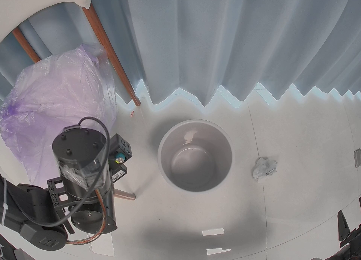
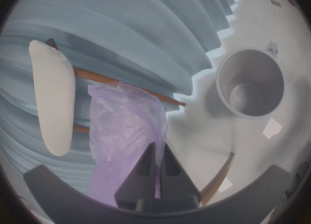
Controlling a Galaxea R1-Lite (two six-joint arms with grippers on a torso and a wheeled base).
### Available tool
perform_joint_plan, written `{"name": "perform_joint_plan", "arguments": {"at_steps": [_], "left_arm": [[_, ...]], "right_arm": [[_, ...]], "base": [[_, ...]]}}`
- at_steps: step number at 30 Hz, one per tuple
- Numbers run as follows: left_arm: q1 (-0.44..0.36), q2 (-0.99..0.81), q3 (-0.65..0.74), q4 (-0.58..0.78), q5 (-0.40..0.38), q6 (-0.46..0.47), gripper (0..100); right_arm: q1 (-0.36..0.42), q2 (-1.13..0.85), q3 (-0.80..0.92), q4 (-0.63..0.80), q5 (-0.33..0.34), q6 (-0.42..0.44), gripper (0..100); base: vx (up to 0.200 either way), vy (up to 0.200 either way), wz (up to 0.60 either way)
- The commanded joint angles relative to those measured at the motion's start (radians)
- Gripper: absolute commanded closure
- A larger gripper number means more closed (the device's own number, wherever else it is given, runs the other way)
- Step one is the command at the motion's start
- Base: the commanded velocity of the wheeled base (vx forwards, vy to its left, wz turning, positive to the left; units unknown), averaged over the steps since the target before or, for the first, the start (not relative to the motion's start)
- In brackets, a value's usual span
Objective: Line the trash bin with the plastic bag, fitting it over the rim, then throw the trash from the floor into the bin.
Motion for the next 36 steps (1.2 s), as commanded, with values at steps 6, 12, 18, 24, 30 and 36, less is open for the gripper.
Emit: {"name": "perform_joint_plan", "arguments": {"at_steps": [6, 12, 18, 24, 30, 36], "left_arm": [[0.000, -0.153, 0.119, 0.012, -0.133, -0.040, 100], [0.002, -0.245, 0.196, 0.016, -0.197, -0.097, 100], [0.042, -0.330, 0.165, 0.113, -0.407, -0.115, 100], [0.106, -0.386, 0.107, 0.303, -0.602, -0.137, 100], [0.166, -0.439, 0.070, 0.461, -0.762, -0.184, 100], [0.206, -0.489, -0.019, 0.630, -0.936, -0.275, 100]], "right_arm": [[0.000, -0.018, 0.018, 0.000, -0.001, 0.000, 0], [0.000, -0.018, 0.018, 0.000, -0.001, 0.000, 0], [0.000, -0.018, 0.018, 0.000, 0.001, 0.000, 0], [0.000, -0.018, 0.018, 0.000, -0.001, 0.000, 0], [0.000, -0.018, 0.018, 0.000, -0.001, 0.000, 0], [0.000, -0.018, 0.018, 0.000, -0.001, 0.000, 0]], "base": [[0.000, 0.000, 0.00], [0.000, 0.000, 0.00], [0.000, 0.000, 0.00], [0.000, 0.000, 0.00], [0.000, 0.000, 0.00], [0.000, 0.000, 0.00]]}}
